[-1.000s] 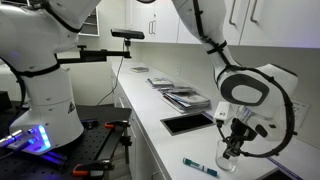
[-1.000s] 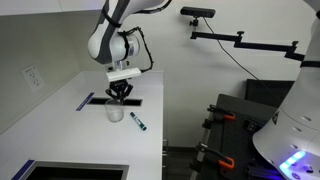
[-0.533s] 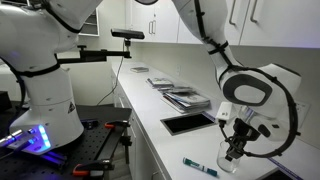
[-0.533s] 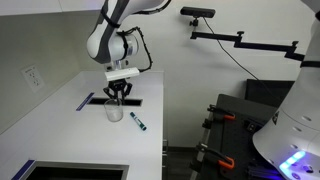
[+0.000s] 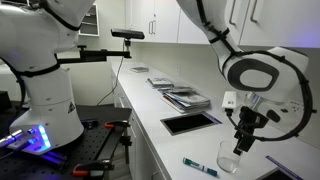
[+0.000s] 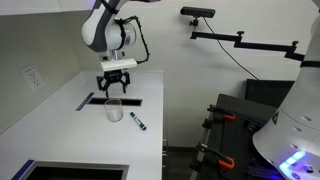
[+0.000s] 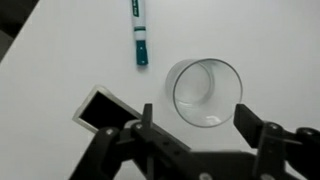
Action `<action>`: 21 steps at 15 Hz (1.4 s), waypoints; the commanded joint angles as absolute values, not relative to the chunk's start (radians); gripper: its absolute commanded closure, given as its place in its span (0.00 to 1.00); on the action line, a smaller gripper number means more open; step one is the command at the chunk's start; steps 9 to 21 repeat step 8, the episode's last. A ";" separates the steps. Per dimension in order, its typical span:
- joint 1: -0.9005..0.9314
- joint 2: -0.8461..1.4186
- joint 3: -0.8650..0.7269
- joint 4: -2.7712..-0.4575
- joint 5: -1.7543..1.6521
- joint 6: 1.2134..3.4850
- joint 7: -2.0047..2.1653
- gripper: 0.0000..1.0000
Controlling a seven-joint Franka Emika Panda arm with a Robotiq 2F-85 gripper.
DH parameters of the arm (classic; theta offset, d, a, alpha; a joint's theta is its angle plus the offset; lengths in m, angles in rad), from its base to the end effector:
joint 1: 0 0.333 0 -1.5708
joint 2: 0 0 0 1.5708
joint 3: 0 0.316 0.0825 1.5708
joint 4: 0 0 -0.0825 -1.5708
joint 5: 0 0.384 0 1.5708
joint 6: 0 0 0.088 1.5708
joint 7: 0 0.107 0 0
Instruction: Move the cup slightly to the right
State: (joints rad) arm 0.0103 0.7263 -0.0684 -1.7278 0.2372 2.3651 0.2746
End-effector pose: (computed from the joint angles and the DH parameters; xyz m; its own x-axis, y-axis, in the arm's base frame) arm 0.6568 -0.0320 0.1567 0.8764 -0.4669 -0.1177 -0.4768 -0.8757 -0.0760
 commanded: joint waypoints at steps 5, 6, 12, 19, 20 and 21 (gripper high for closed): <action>0.016 0.506 -0.065 -1.873 0.154 2.239 0.249 0.00; 0.014 0.478 -0.062 -1.885 0.143 2.207 0.234 0.00; 0.018 0.437 -0.062 -1.899 0.112 2.155 0.229 0.00; 0.018 0.437 -0.062 -1.899 0.112 2.155 0.229 0.00; 0.018 0.437 -0.062 -1.899 0.112 2.155 0.229 0.00; 0.018 0.437 -0.062 -1.899 0.112 2.155 0.229 0.00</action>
